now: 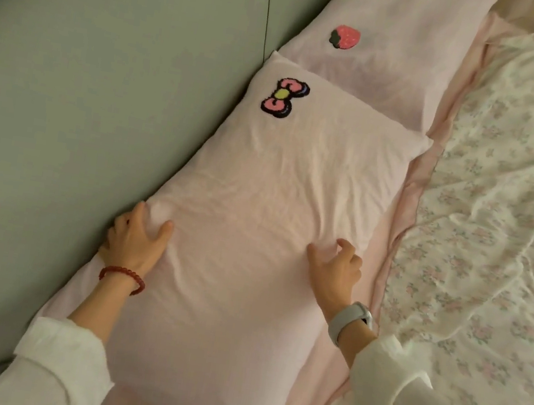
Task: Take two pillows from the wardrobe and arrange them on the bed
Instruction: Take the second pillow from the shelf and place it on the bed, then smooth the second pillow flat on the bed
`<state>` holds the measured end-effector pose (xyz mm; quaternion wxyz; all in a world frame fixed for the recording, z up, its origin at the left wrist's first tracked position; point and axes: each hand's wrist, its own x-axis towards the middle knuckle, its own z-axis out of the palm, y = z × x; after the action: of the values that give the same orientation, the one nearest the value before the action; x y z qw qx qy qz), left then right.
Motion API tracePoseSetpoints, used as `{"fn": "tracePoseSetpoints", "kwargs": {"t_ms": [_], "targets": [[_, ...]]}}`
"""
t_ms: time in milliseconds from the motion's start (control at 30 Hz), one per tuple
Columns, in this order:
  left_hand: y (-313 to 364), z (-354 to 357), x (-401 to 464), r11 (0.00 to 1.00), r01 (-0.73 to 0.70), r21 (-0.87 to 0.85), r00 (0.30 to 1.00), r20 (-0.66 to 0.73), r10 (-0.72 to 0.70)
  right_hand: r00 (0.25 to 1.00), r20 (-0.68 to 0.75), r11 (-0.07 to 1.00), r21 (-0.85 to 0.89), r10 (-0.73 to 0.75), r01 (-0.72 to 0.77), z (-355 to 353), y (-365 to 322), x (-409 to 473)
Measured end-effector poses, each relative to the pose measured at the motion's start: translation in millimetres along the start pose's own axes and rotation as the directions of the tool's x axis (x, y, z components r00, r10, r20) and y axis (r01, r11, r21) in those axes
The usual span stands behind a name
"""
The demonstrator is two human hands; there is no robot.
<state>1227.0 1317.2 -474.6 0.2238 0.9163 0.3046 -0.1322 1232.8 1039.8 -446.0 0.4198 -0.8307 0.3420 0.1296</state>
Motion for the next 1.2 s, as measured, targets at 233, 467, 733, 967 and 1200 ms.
{"fn": "tracePoseSetpoints", "kwargs": {"t_ms": [233,467,733,967,1200], "targets": [[-37.4,2.1,-38.7,0.998,0.007,0.06,1.0,-0.01,-0.006,0.963,0.243,0.981,0.128,0.114,-0.148,6.0,52.9,-49.9],[-54.0,8.2,-19.9,0.989,0.053,0.134,0.992,0.109,-0.068,0.909,0.305,0.904,0.231,0.285,-0.361,20.6,73.1,-45.2],[-42.5,4.0,-17.8,0.98,-0.169,-0.1,0.979,-0.132,0.156,0.982,-0.094,0.938,0.321,0.167,-0.129,23.4,50.1,-65.4],[-60.9,18.3,-78.4,0.976,-0.129,-0.173,0.988,-0.105,0.112,0.98,-0.139,0.984,0.13,0.141,-0.124,-5.7,86.1,-91.1],[-53.0,7.8,-25.3,0.966,-0.113,-0.231,0.989,0.07,0.133,0.975,-0.048,0.976,-0.003,0.215,-0.216,-10.6,84.8,-79.5]]}}
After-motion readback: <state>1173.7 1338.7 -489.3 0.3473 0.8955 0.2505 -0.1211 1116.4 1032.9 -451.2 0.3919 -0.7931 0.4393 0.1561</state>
